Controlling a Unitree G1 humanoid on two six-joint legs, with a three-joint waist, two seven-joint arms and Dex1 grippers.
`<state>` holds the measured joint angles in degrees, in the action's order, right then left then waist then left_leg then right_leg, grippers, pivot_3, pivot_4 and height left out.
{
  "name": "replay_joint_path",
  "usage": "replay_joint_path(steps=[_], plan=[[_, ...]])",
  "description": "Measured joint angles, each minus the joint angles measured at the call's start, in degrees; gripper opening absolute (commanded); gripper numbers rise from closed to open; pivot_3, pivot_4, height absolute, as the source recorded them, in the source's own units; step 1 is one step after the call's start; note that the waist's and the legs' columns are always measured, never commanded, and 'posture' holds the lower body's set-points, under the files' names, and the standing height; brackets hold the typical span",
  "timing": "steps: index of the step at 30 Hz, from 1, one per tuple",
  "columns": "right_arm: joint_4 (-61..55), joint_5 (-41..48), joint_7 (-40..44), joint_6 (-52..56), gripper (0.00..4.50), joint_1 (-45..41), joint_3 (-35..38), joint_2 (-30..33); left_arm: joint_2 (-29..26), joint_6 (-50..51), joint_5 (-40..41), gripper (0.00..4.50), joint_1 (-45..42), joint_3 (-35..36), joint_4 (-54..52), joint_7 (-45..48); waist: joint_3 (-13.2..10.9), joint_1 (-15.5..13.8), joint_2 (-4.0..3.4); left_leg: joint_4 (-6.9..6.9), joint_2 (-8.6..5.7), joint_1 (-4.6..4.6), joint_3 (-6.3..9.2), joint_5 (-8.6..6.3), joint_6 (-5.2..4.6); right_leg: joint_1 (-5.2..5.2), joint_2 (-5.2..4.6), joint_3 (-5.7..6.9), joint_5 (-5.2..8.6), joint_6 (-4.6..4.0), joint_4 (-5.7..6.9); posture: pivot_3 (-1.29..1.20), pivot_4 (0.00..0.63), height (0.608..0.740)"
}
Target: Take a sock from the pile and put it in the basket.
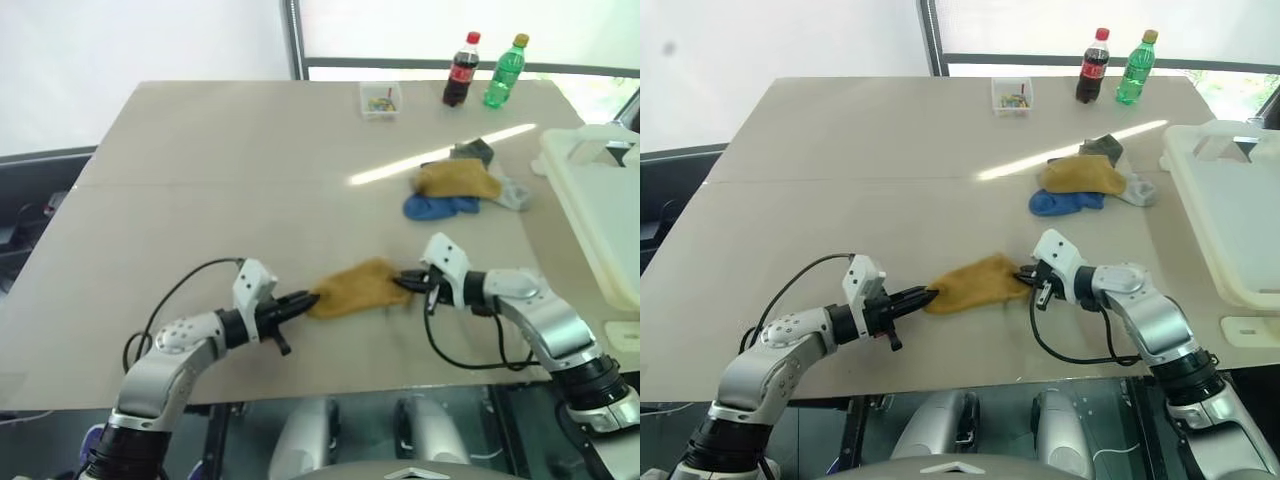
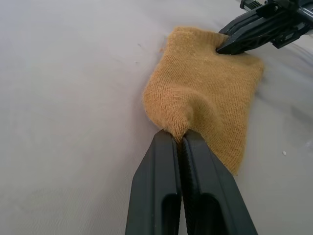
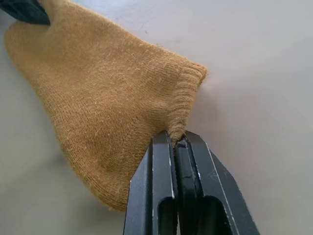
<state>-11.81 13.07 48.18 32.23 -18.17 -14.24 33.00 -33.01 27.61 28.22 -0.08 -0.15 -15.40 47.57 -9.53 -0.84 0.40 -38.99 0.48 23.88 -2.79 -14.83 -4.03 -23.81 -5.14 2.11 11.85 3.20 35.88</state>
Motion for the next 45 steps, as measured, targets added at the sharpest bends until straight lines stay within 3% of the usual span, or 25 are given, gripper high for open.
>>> replay_joint_path(steps=[7,13,16,23,24,29,33,38,41,43,45], plan=[[-9.7,3.5,-0.7,6.4,0.00,5.8,4.8,4.4,0.0,2.1,1.1,0.05,-4.0,-0.6,-0.3,1.2,0.0,0.1,0.01,0.00,0.03,0.01,0.01,0.00,-0.01,-0.01,0.01,0.00,0.00,0.00,0.00,0.00,0.150,0.732],[-10.4,2.0,-4.2,7.4,0.00,7.5,5.0,4.5,0.2,3.3,0.7,0.05,-5.9,-3.1,0.3,2.2,0.0,0.1,0.01,0.00,0.01,0.02,-0.02,0.00,-0.01,-0.01,0.04,-0.02,0.00,0.01,0.00,0.00,0.150,0.732],[-10.1,1.6,-4.4,6.9,1.06,7.5,5.0,4.2,0.6,3.6,0.8,1.09,-6.6,-3.1,0.8,2.4,0.0,0.1,0.02,0.00,0.02,0.01,-0.01,0.00,-0.01,-0.01,0.08,-0.01,0.00,0.01,0.00,0.00,0.150,0.732],[-9.6,1.5,-5.3,5.5,4.30,7.7,5.2,3.4,-0.3,3.0,0.2,4.27,-5.8,-2.6,1.0,3.4,0.0,0.1,0.02,0.00,0.02,0.01,-0.01,0.00,-0.01,-0.01,0.10,-0.02,0.01,0.02,-0.01,0.00,0.150,0.732],[-9.6,1.6,-6.1,5.4,4.45,7.8,5.9,2.8,-0.3,2.0,0.1,4.33,-5.1,-2.0,0.9,3.4,0.0,0.1,0.02,0.00,0.03,0.02,-0.01,0.00,-0.01,-0.01,0.09,-0.02,0.01,0.02,-0.01,0.00,0.150,0.732],[-9.7,2.8,-8.2,4.5,4.45,7.6,10.2,1.3,-0.6,-1.4,1.3,4.33,-1.5,2.0,0.6,5.3,0.0,0.0,0.01,0.00,0.05,0.02,-0.01,0.00,-0.01,-0.02,0.08,-0.02,0.01,0.01,-0.01,0.00,0.150,0.732],[-5.6,2.5,-8.8,2.5,4.45,2.4,11.4,0.9,-0.6,-5.1,3.1,4.33,-1.1,5.6,0.1,7.1,0.0,0.1,0.00,-0.01,0.04,0.00,-0.03,0.00,0.00,-0.02,0.04,-0.03,0.00,0.01,-0.01,0.00,0.150,0.732],[22.6,-9.9,-16.3,-11.7,4.45,-14.7,9.3,1.1,-0.2,-8.1,3.6,4.33,-2.6,6.9,-1.1,7.4,-0.1,0.3,-0.05,-0.01,-0.05,0.02,-0.10,0.15,0.22,-0.04,0.10,-0.09,0.00,0.00,0.00,0.00,0.150,0.732],[33.9,-13.3,-19.8,-17.6,3.63,-20.3,9.3,0.8,-0.2,-8.1,3.6,4.33,-2.5,6.9,-2.0,7.0,-0.1,0.2,-0.05,0.03,-0.05,0.03,-0.10,0.17,0.25,-0.04,0.16,-0.09,0.00,0.01,-0.01,0.00,0.150,0.732],[40.0,-15.0,-21.0,-20.7,2.81,-22.9,9.2,0.4,0.0,-8.1,3.9,4.33,-2.7,6.9,-2.9,6.3,-0.1,0.2,-0.05,0.11,-0.05,0.05,-0.11,0.17,0.25,-0.05,0.16,-0.10,-0.04,0.08,-0.04,0.00,0.150,0.732],[45.4,-16.6,-21.1,-23.7,2.81,-24.6,8.7,0.4,0.3,-7.8,5.0,4.33,-3.2,7.0,-4.4,5.4,-0.1,0.2,-0.04,0.13,-0.07,0.06,-0.11,0.17,0.25,-0.06,0.15,-0.11,-0.13,0.23,-0.06,0.00,0.150,0.732]])
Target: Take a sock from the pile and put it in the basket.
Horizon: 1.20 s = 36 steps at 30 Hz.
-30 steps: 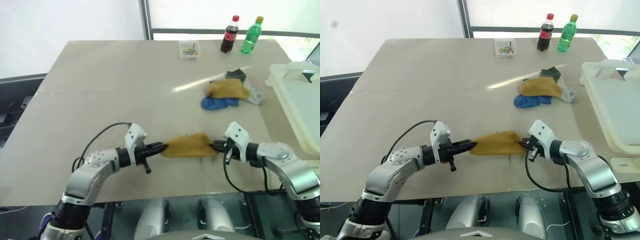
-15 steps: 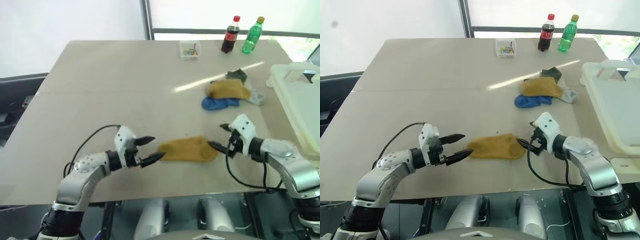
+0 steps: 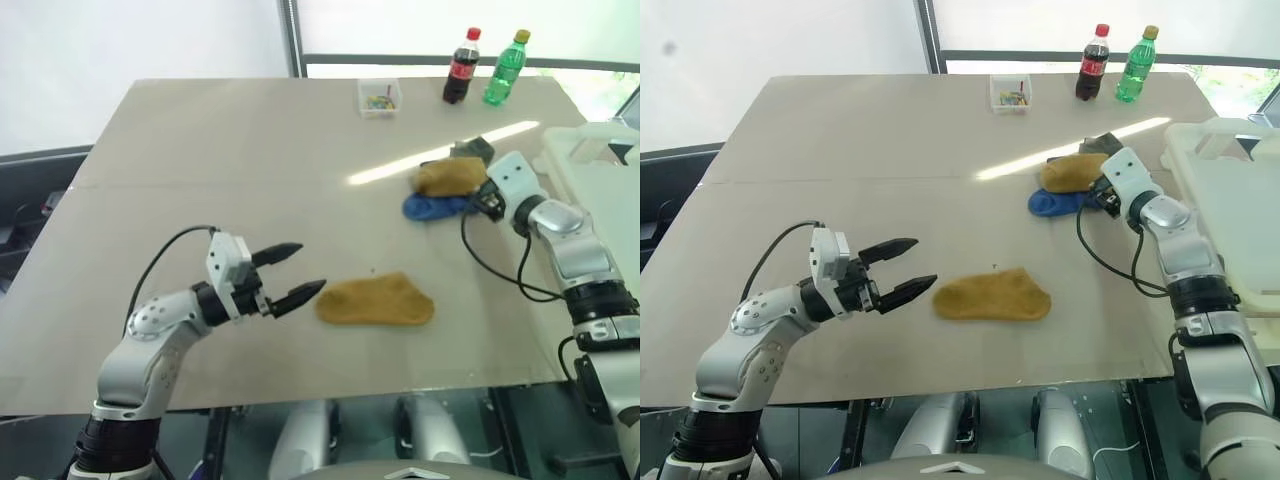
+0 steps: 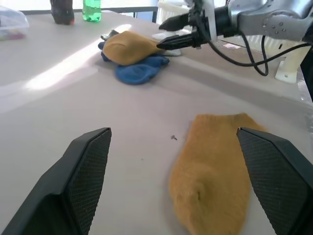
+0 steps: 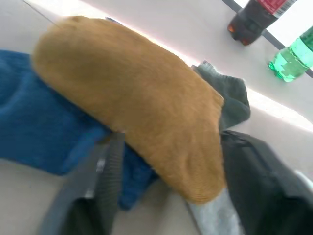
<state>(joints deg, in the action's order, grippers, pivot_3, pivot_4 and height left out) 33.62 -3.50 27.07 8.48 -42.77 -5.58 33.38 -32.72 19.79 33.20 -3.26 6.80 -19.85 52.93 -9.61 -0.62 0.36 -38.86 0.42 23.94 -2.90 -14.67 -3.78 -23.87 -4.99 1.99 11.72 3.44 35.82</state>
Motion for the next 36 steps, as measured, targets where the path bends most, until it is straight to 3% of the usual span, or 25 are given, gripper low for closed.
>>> replay_joint_path(steps=[19,25,31,36], plan=[[16.0,-4.2,-0.3,-9.0,2.81,-5.5,-0.2,-2.6,0.8,1.2,3.0,4.33,-2.3,0.0,-3.9,-4.7,0.0,1.4,0.00,0.00,0.00,-0.08,0.01,0.01,0.01,0.04,0.04,-0.06,-0.01,0.02,0.07,0.00,0.150,0.732],[19.5,-4.2,-1.8,-11.2,0.04,-7.4,-0.1,-4.3,0.8,1.2,3.0,4.33,-1.9,-0.1,-4.3,-5.1,0.0,1.4,-0.01,0.00,0.00,-0.08,0.00,0.01,0.01,0.04,0.03,-0.07,-0.01,0.02,0.07,0.00,0.150,0.732],[19.7,-3.6,-0.3,-11.7,0.01,-7.6,-0.1,-4.5,0.8,1.0,2.9,4.33,-0.9,-0.1,-4.4,-5.7,0.0,1.4,-0.01,0.00,0.01,-0.09,0.01,0.01,0.01,0.04,0.03,-0.07,-0.01,0.02,0.07,0.00,0.150,0.732],[13.1,-0.4,6.7,-9.8,0.01,-5.9,-0.1,-5.8,1.0,0.8,2.8,4.33,-0.6,-0.2,-4.4,-5.9,0.0,1.5,-0.02,0.00,0.05,-0.10,0.01,0.01,0.01,0.04,0.06,-0.07,-0.02,0.02,0.08,0.00,0.150,0.732]])
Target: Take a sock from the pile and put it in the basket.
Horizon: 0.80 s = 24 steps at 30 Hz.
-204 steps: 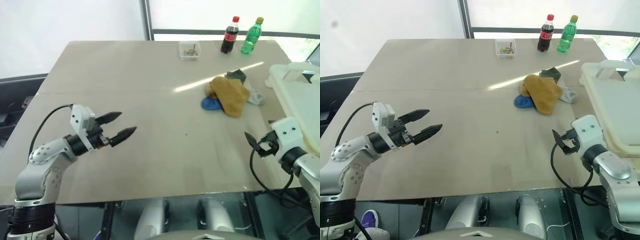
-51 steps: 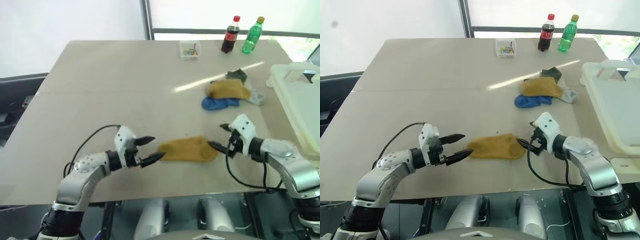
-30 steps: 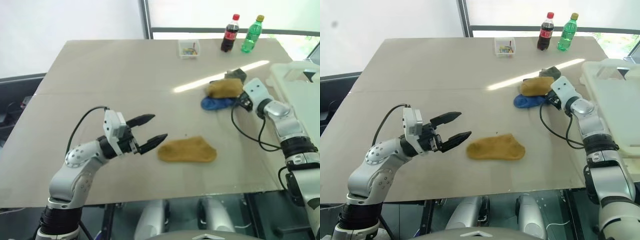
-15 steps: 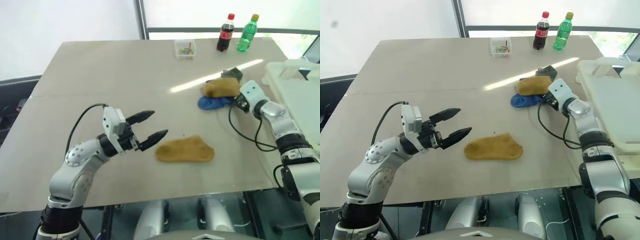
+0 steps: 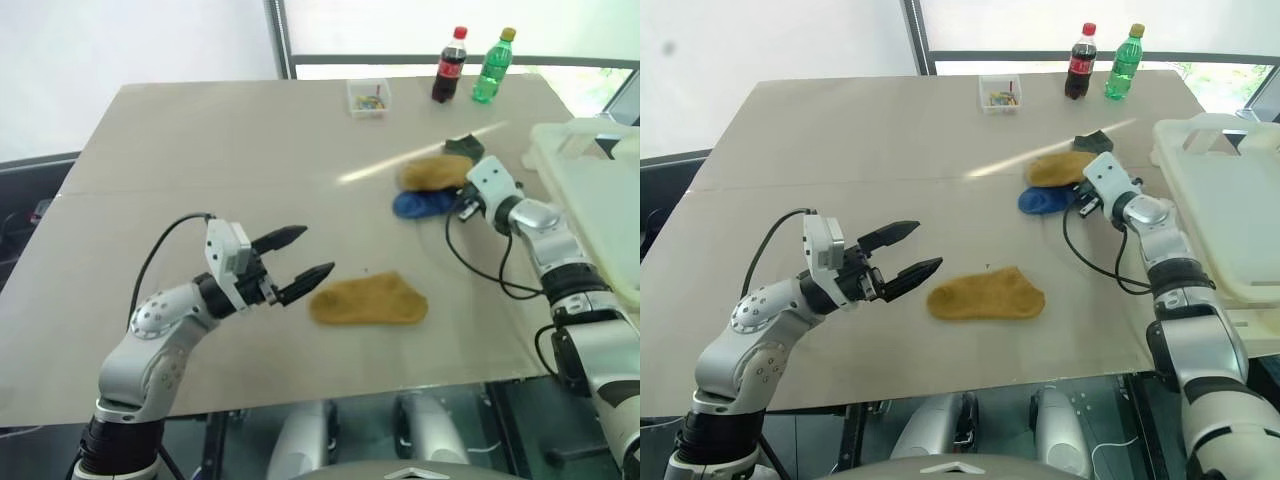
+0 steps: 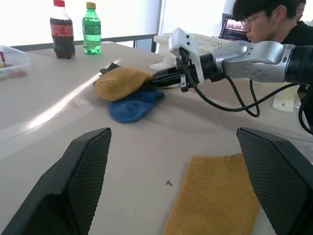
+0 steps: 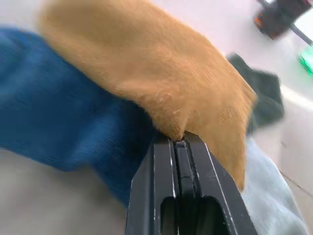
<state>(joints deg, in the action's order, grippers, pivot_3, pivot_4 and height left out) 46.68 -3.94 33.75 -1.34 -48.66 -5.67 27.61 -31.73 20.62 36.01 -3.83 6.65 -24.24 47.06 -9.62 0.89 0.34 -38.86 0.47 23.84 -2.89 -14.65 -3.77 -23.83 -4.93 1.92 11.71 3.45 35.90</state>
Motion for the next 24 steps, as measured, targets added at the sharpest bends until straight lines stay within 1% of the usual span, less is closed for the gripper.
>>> replay_joint_path(steps=[3,9,13,17,24], plan=[[-6.3,1.0,4.6,3.1,0.01,3.2,-0.7,-1.2,0.2,-0.1,-0.2,4.33,0.0,0.0,0.0,0.0,0.0,-0.1,0.00,0.00,-0.01,0.00,0.00,0.00,0.00,0.00,-0.02,0.00,0.00,0.00,0.01,0.00,0.150,0.732],[-15.5,1.9,10.2,8.8,0.01,5.9,-2.7,-1.9,0.3,-0.2,-0.6,4.33,0.0,-0.1,0.0,0.0,0.0,-0.1,-0.01,0.00,-0.01,0.00,0.02,0.00,0.00,0.00,-0.02,0.02,0.00,0.00,0.01,0.00,0.150,0.732],[-24.8,3.5,14.6,14.1,0.01,8.5,-4.7,-2.7,0.6,-0.3,-0.9,4.33,0.2,-0.1,0.0,0.0,0.0,-0.2,-0.01,0.00,-0.01,0.00,0.03,0.00,0.00,0.00,-0.02,0.03,0.00,0.00,0.01,0.00,0.150,0.732],[-31.0,5.1,17.1,18.4,0.01,10.1,-6.7,-4.6,0.8,-0.4,-1.0,4.33,0.8,-0.1,0.0,0.0,0.0,-0.1,-0.01,0.00,-0.01,0.00,0.03,0.00,0.00,0.00,-0.02,0.04,0.00,0.00,0.01,0.00,0.150,0.732],[-39.3,8.5,19.9,24.0,0.01,10.1,-9.8,-8.5,0.8,-0.6,-1.0,4.33,1.9,0.0,0.0,-0.1,0.0,-0.2,-0.01,0.00,-0.01,0.00,0.06,-0.01,0.01,-0.01,-0.03,0.07,0.00,0.00,0.01,0.00,0.150,0.732]])
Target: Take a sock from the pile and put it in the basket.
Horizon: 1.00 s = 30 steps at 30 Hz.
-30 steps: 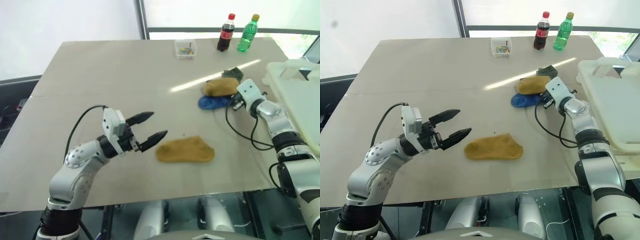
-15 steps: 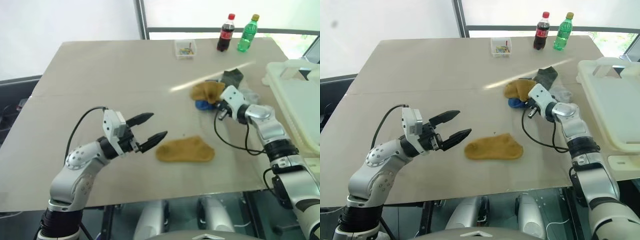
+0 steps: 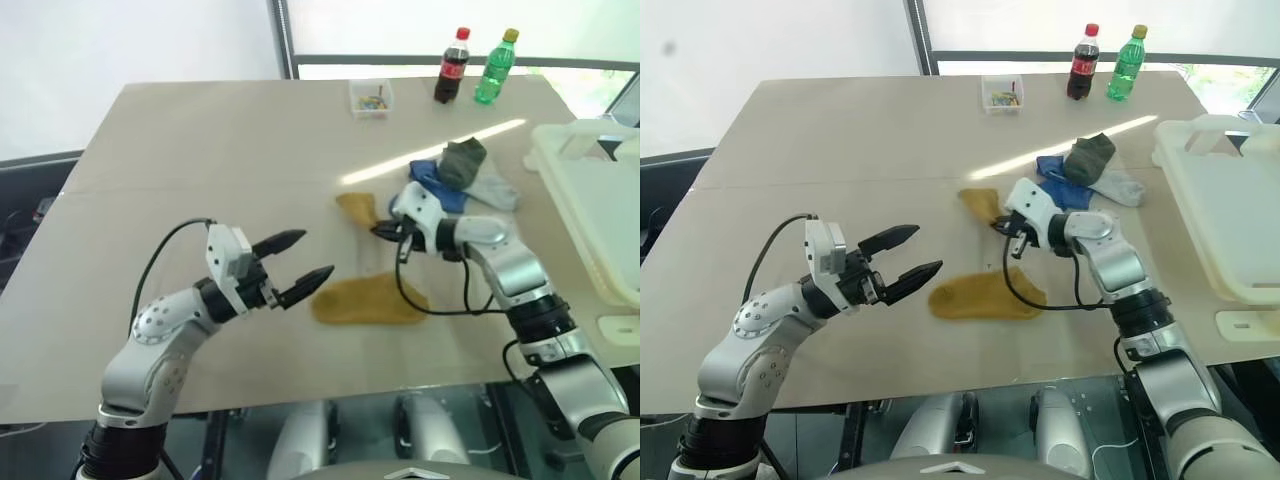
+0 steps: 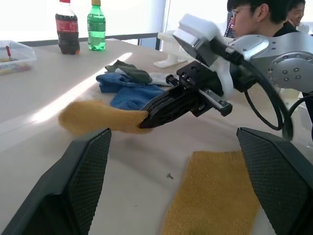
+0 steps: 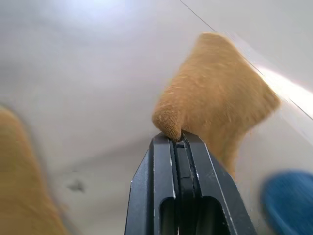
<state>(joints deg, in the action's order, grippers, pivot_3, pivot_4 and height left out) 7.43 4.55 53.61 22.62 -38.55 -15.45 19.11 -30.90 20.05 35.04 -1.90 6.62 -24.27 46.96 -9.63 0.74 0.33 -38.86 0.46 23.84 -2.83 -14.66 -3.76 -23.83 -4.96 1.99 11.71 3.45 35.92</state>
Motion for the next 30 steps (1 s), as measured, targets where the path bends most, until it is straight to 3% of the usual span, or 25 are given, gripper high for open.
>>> replay_joint_path(steps=[8,19,30], plan=[[-4.3,4.0,-0.5,4.8,0.01,0.0,-1.7,-4.9,-0.1,0.0,0.0,4.33,0.9,0.2,-0.4,-0.2,0.0,-0.1,0.00,0.00,-0.01,0.00,0.04,0.00,0.01,0.01,-0.02,0.06,0.00,0.00,0.01,0.00,0.150,0.732],[-1.7,-8.7,-9.0,-1.8,0.01,5.3,-4.9,3.1,-1.4,0.1,-0.7,4.33,2.8,0.4,-1.4,-0.4,0.0,0.1,0.00,0.00,-0.04,-0.01,0.00,0.01,0.03,-0.01,-0.01,0.05,0.06,-0.10,0.01,0.00,0.150,0.732],[-6.5,-14.1,-13.8,0.1,0.01,7.9,-6.3,2.9,-1.5,0.0,-4.5,4.33,0.8,-1.2,1.5,-0.5,0.0,-0.1,0.01,0.00,-0.05,-0.01,0.01,0.01,0.02,0.02,-0.01,0.05,0.03,-0.03,0.00,0.00,0.150,0.732]])
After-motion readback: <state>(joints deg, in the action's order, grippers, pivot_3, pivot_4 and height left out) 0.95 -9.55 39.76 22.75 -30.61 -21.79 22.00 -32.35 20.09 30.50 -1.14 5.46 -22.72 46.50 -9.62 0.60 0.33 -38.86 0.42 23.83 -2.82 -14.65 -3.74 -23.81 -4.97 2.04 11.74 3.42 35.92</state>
